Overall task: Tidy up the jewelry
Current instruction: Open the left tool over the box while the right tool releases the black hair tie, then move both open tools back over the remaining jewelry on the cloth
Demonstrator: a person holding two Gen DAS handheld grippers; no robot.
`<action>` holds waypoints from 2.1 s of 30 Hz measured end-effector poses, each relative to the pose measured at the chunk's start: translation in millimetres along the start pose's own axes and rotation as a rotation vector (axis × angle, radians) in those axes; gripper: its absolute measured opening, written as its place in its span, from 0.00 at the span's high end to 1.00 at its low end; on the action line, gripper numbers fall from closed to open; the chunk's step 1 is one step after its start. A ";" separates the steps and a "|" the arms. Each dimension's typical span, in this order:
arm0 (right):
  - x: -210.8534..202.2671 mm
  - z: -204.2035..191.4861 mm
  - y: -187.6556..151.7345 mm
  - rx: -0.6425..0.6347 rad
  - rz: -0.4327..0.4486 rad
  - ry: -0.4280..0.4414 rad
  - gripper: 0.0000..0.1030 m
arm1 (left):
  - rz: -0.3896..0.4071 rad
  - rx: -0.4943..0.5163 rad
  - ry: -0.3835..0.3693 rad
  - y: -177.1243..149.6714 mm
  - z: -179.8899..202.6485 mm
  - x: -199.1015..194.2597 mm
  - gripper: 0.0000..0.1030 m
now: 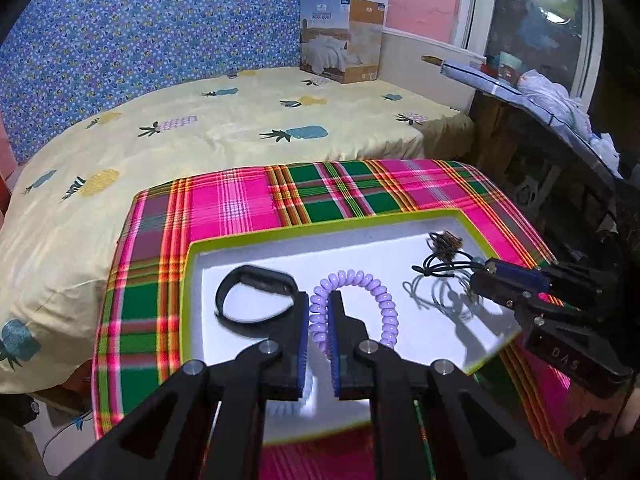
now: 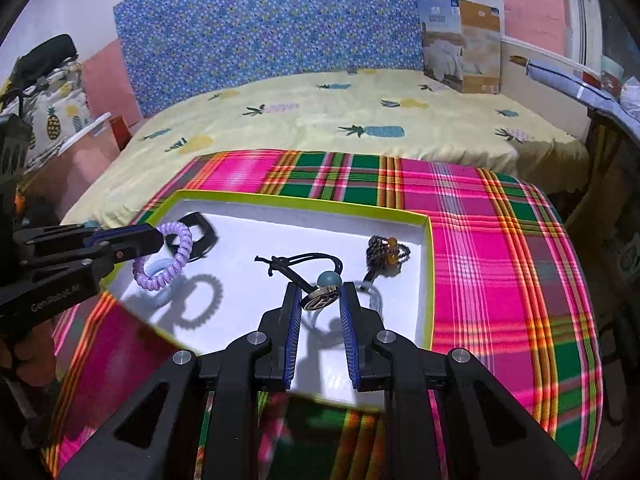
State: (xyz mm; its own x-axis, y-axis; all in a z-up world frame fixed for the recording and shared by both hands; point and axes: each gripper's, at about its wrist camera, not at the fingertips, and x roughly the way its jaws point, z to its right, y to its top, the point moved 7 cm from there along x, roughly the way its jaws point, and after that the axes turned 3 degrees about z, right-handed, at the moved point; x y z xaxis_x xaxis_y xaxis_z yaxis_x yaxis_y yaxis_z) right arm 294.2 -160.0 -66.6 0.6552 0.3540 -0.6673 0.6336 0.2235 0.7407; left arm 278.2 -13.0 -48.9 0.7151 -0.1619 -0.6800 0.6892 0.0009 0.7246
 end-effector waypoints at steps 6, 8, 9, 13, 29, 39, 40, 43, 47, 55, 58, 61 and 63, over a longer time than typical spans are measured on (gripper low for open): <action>25.1 8.2 6.6 0.007 -0.037 -0.017 0.81 | -0.038 0.008 0.000 6.4 2.4 28.1 0.91; 31.9 9.8 6.0 0.006 -0.055 -0.022 0.81 | -0.048 0.013 0.004 7.5 2.9 35.9 0.91; 34.8 10.5 5.8 0.006 -0.063 -0.025 0.81 | -0.052 0.015 0.005 7.7 2.8 39.0 0.91; 44.5 13.8 2.4 0.009 -0.095 -0.033 0.81 | -0.081 0.014 0.013 6.0 -0.4 52.9 0.91; 45.5 11.1 -1.9 -0.002 -0.128 -0.031 0.68 | -0.099 0.027 0.004 1.6 3.1 61.0 0.82; 12.4 1.4 -4.0 -0.009 -0.085 -0.023 0.67 | -0.046 0.014 0.002 3.5 0.5 22.6 0.82; 6.9 0.0 -4.0 -0.009 -0.078 -0.021 0.67 | -0.038 0.012 0.000 2.9 0.4 16.4 0.82; -12.7 -4.9 -6.9 -0.011 -0.055 -0.015 0.67 | -0.017 0.011 -0.004 -1.6 -0.2 -3.3 0.82; -37.0 -11.8 -16.3 -0.012 -0.034 -0.003 0.67 | 0.000 0.006 -0.009 -12.9 -0.2 -27.9 0.82; -82.1 -30.0 -45.3 -0.013 -0.005 0.021 0.67 | 0.018 0.007 -0.015 -44.2 4.2 -70.2 0.82; -96.9 -37.1 -53.7 -0.018 0.008 0.028 0.67 | 0.024 0.012 -0.021 -55.3 7.5 -83.4 0.82; -110.1 -43.8 -61.1 -0.027 0.021 0.031 0.67 | 0.032 0.011 -0.022 -67.5 9.8 -96.3 0.82; -117.6 -48.9 -67.5 -0.026 0.026 0.038 0.67 | 0.034 0.003 -0.029 -74.9 10.3 -103.2 0.82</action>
State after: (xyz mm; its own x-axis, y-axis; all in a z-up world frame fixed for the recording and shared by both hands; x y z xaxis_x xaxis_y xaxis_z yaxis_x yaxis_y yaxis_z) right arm 154.2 -172.3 -34.3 0.6548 0.3938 -0.6451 0.6054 0.2377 0.7596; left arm 151.6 -6.5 -31.9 0.7345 -0.1902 -0.6514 0.6641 0.0040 0.7477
